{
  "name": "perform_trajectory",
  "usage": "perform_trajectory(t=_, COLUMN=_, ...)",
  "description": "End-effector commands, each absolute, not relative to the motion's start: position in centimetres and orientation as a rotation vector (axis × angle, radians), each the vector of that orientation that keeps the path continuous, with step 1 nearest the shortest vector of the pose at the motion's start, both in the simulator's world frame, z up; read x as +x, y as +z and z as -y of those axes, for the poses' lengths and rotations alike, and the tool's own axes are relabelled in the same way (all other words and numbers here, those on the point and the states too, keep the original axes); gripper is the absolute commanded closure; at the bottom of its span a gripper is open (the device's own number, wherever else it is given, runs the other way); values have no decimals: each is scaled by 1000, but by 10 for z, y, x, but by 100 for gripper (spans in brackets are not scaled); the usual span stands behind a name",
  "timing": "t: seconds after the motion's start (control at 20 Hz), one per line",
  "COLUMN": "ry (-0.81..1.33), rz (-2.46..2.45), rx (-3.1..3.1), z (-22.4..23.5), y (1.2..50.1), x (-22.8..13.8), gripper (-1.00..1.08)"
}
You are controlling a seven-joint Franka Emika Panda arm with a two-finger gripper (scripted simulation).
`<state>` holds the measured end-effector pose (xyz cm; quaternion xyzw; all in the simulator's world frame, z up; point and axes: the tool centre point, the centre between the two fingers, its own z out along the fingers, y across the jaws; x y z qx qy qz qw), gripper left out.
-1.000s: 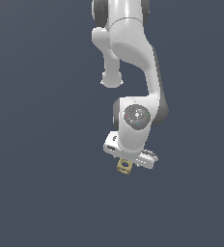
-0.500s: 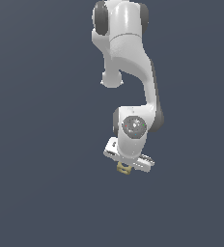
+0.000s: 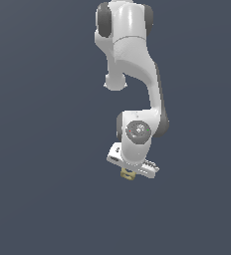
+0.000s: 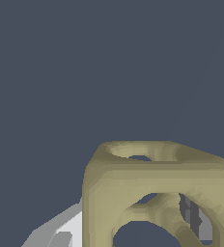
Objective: Pick up the object and move it to a goal position.
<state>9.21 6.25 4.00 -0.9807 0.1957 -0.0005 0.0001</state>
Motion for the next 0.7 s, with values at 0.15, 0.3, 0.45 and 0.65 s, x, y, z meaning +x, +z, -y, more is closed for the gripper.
perform_trajectory(t=0.15, ry=0, rz=-614, rx=-3081, z=-63, y=39, x=92, gripper=108)
perform_trajectory(t=0.3, ry=0, rz=-614, rx=-3081, z=-63, y=41, x=92, gripper=108)
perform_trajectory(t=0.45, ry=0, rz=-614, rx=-3081, z=-64, y=47, x=91, gripper=108)
perform_trajectory(t=0.65, ry=0, rz=-614, rx=-3081, z=-68, y=63, x=89, gripper=108)
